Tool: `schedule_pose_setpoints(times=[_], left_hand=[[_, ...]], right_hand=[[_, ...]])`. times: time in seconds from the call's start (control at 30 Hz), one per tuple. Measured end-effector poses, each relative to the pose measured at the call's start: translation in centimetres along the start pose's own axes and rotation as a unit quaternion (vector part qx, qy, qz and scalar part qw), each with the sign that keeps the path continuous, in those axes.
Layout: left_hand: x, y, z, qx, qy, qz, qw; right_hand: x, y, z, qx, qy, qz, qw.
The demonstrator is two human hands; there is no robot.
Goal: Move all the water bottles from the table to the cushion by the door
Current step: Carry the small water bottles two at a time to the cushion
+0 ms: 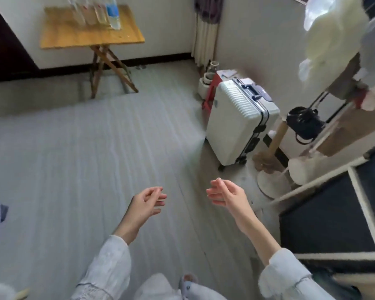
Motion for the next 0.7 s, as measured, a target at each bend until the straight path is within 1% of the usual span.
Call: schedule_pose_setpoints(times=[0.17,0.3,0.43,0.6,0.7], left_hand=[[5.8,5.7,2.6,-0.048,0.002,0.099,0.994],[12.7,10.3,5.6,-0.089,-0.011,0.155,0.984],[22.0,13.6,10.1,-0.110,-0.012,0.153,0.982],[32.8,19.0,18.6,-0.107,-0.042,0.161,0.980],[38.1,21.1,22.5,-0.099,-0.045,0.155,0.982]], right_hand=[[9.7,-6.6,-4.2,-0.037,0.004,-0.092,0.995],[17.4,-12.2,-8.4,-0.063,0.019,-0.138,0.988],[26.1,-17.2,-13.7,-0.070,0.023,-0.144,0.987],[35.8,-22.9,-21.7,-0.072,0.041,-0.147,0.986],[41.0,-25.5,-25.1,-0.072,0.039,-0.150,0.985]])
Point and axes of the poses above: each hand's wrist, its own x-axis towards the middle knuckle, its own y-axis out of the back of the hand, z = x × y, the point moved 9 cm from there along x, towards the middle knuckle, and after that the axes turned 9 degrees about -x, right-handed, at the moved point
